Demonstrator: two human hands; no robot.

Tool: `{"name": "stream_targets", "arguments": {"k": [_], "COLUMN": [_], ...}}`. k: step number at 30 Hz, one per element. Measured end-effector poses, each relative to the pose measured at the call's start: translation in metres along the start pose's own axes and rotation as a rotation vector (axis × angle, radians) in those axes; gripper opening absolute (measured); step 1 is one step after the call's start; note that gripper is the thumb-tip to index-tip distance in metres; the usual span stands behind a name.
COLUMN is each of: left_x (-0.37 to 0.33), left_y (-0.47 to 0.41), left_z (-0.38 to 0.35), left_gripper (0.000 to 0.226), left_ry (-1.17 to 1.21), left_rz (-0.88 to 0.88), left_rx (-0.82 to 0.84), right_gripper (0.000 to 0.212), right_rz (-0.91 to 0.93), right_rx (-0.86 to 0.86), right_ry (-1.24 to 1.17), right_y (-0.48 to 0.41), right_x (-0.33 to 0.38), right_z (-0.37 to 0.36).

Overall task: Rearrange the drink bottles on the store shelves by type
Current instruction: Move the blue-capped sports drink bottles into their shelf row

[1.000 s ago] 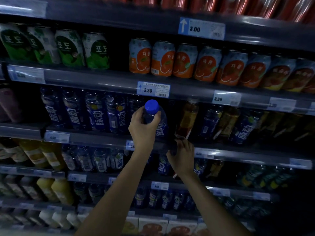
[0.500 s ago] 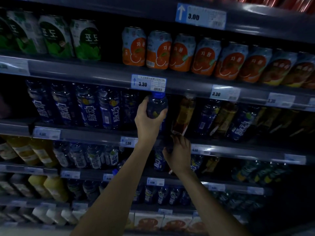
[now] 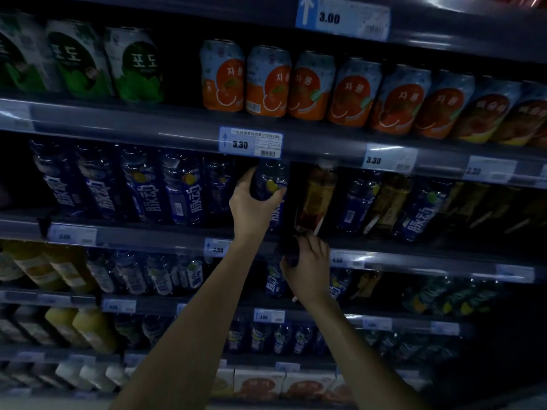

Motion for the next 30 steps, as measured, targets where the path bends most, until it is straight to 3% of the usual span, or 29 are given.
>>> {"name": "stream_targets", "arguments": {"k": [15,21,30], "left_x": [0.056,0.067,0.07], "left_y": [0.009,0.008,0.009], "left_z": [-0.017,-0.021,-0.019], "left_gripper": [0.087,0.091,0.085], "left_ry": [-0.184,-0.212,-0.217], "left_rz": [-0.003,0.028,0.037], "left_rx": [0.138,0.19,0.178], "right_gripper": [0.044,0.04,0.04], "right_rz": [0.016,-0.106,-0.017], "right_rx": [-0.117,-0.203,-0.183], "right_ry": [-0.09,-0.067,-0.057], "right_y": [-0.001,-0.001,0.003], "right_x": [-0.007,-0.037,-0.05], "right_z": [0.0,0.018,0.027]}}
Point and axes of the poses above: each hand's wrist, its own y-axis away from the middle knuckle, its own z-axis out of the back of the hand, x = y × z, the point moved 8 cm from there along -y, towards the middle knuckle, and after that the axes turned 12 degrees about -y, right-handed, at the moved point
